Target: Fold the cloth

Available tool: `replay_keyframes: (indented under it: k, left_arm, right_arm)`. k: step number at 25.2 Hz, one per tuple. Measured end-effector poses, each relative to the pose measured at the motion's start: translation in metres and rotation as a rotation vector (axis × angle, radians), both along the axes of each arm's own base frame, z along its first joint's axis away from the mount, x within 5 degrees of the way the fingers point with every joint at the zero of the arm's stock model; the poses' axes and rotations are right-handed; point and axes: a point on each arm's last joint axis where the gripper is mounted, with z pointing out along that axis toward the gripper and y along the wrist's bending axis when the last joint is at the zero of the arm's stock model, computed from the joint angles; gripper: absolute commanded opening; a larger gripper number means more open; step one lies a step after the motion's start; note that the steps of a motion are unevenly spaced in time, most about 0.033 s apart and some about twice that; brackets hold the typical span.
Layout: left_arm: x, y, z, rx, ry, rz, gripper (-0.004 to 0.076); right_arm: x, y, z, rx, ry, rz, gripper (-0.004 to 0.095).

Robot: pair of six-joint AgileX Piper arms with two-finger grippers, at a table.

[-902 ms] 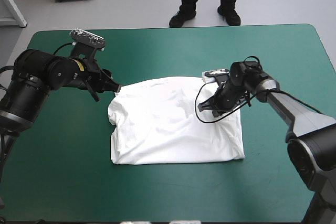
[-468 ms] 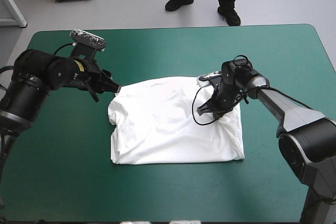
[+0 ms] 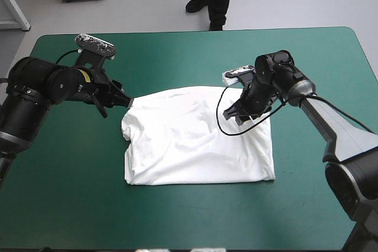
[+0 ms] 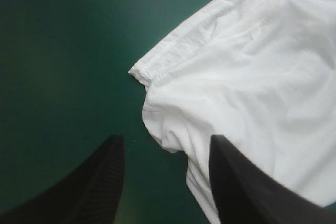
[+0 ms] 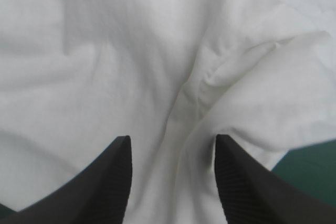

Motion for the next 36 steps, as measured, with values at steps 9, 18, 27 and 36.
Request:
replay_keyframes:
  k: [9, 18, 27, 36]
  left_arm:
    - [-0.032, 0.012, 0.02, -0.013, -0.027, 0.004, 0.0368]
    - [-0.054, 0.006, -0.01, -0.12, 0.105, -0.043, 0.0372]
    - [-0.061, 0.011, -0.104, 0.013, 0.408, -0.015, 0.0487]
    - [-0.042, 0.0, -0.176, 0.004, 0.521, 0.008, 0.0487]
  right_arm:
    - [-0.032, -0.024, 0.066, -0.037, -0.194, -0.039, 0.0486]
    - [-0.09, -0.051, 0.117, 0.002, -0.341, -0.119, 0.0486]
    - [-0.15, -0.082, 0.11, -0.048, -0.374, -0.177, 0.0486]
    - [-0.155, -0.085, 0.089, -0.075, -0.31, -0.209, 0.0486]
